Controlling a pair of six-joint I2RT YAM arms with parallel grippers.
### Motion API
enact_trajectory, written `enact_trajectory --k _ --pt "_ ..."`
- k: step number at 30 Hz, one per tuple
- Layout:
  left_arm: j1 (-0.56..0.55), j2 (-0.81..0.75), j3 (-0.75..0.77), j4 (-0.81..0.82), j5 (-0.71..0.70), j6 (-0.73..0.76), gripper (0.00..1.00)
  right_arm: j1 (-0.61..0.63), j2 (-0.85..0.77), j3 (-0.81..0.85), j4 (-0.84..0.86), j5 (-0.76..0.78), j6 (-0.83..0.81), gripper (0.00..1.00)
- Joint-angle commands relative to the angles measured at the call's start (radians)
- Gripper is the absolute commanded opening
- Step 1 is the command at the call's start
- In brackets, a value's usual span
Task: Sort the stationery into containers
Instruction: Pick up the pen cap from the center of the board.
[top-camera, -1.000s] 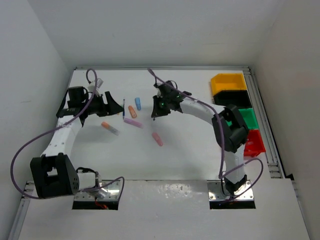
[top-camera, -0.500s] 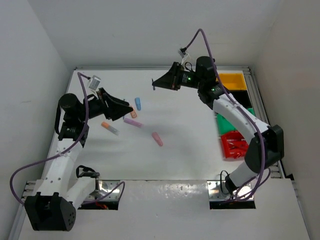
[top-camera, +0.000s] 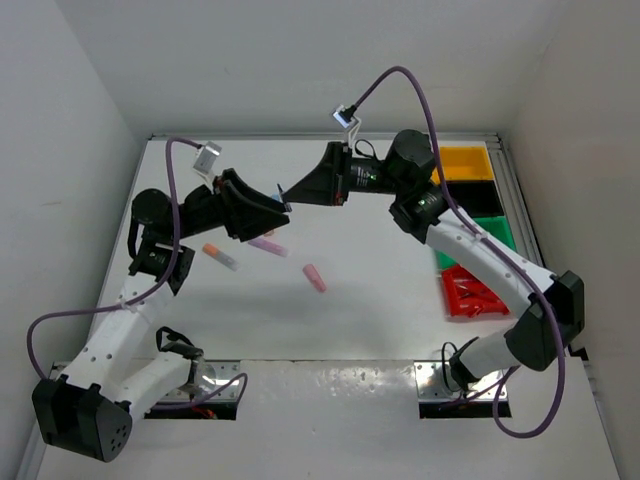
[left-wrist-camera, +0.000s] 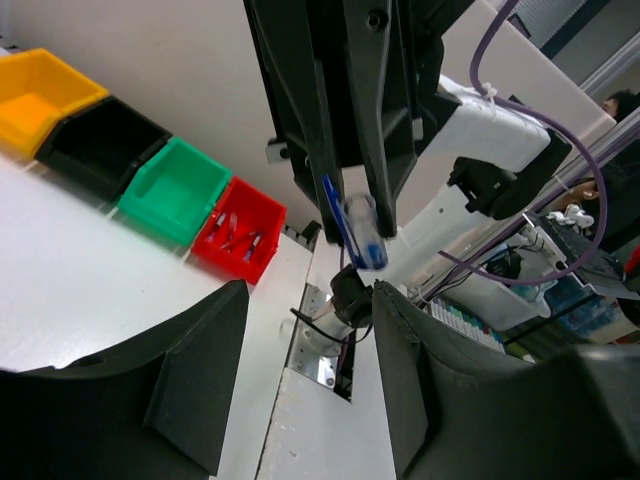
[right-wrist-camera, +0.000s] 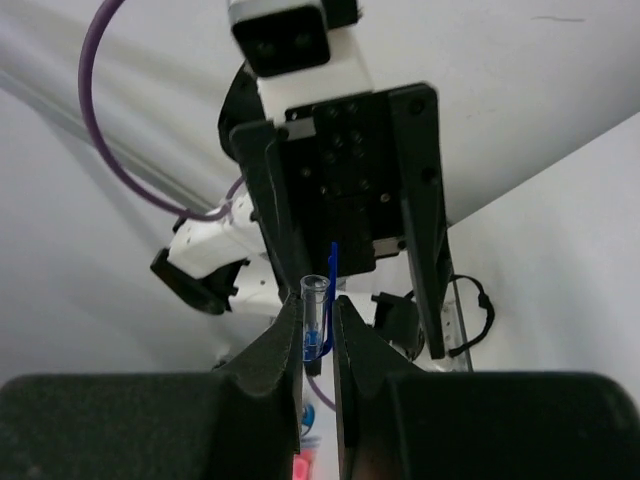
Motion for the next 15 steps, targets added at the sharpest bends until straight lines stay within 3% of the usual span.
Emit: enact_trajectory --k 1,15 --pt "-0.014 0.009 0.052 0.129 0.002 -0.060 0.58 0.006 -0.047 -0.030 0.080 -0.053 -0.006 0.00" --pt "-0.026 -0.011 0.091 0.209 0.045 -0.110 0.48 -0.012 -0.081 -0.067 0.093 -0.107 0.009 0.00"
